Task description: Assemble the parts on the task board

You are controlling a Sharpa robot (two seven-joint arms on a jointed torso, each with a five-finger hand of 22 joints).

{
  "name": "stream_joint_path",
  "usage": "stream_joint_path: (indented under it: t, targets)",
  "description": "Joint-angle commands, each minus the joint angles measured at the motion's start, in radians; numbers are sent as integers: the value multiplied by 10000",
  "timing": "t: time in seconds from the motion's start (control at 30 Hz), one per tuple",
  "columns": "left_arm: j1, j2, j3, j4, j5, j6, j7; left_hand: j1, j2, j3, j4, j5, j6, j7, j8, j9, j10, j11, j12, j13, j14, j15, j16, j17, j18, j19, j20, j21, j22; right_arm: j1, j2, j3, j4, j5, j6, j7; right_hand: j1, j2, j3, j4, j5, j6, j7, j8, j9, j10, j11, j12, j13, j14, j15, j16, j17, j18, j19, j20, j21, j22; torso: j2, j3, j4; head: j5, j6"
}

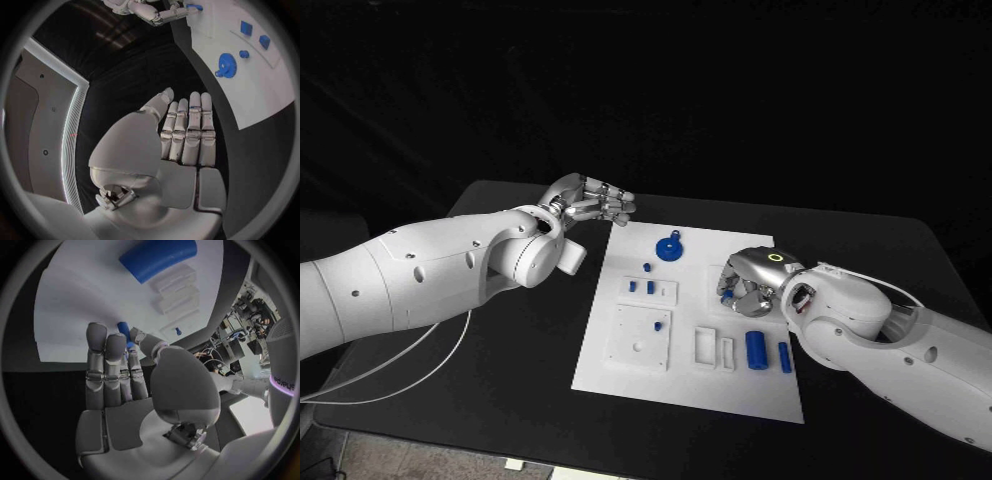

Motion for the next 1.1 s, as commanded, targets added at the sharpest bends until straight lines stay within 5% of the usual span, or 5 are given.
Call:
stream_joint_path:
  t: [0.03,0.37,0.83,0.97,1.1]
  targets:
    - [19,5,7,0,48,80,19,3,100,3,-35,-45,77,7,-21,3,-73,-17,37,-4,-35,-1,-37,-11,77,28,51,-48,7,-23,11,-4,41,-590,-444,-200,34,152,67,-80,-14,72,-11,-17,6,537,-387,38,44,13,-66,6,18,46,252,-71,80,78,6,0,1,16,1]
    - [19,12,8,-52,48,77,11,4,103,3,-37,-43,62,14,-23,2,-87,-11,34,-5,-41,3,-38,-13,76,22,51,-45,28,-47,-17,8,232,-880,-1253,-279,258,308,-260,95,-14,102,-21,-16,46,625,-413,37,48,37,-111,-56,70,37,260,-114,164,312,3,-1,5,77,11]
    - [18,32,8,-94,48,91,10,4,103,3,-37,-43,62,14,-23,2,-87,-11,34,-5,-41,3,-38,-13,76,22,51,-45,28,-47,-251,375,1414,338,-1678,106,320,221,-216,217,-12,123,-31,-16,52,649,-426,35,45,39,-132,-110,121,38,275,-135,93,441,-10,-15,-6,397,-31]
    - [18,55,8,-94,52,100,11,4,103,3,-37,-43,62,14,-23,2,-87,-11,34,-5,-41,3,-38,-13,76,22,51,-45,28,-47,-6,356,1571,491,-1875,365,334,224,-246,222,-13,122,-30,-14,52,646,-425,36,45,43,-133,-129,127,36,277,-137,66,457,-8,-13,-8,552,-49]
    - [18,95,8,-103,60,115,7,4,103,3,-37,-43,62,14,-23,2,-87,-11,34,-5,-41,3,-38,-13,76,22,51,-45,28,-48,351,131,1619,530,-1982,580,342,230,-277,215,-12,111,-24,-17,49,639,-426,38,44,45,-146,-147,137,45,290,-150,23,469,-9,-10,3,685,-26]
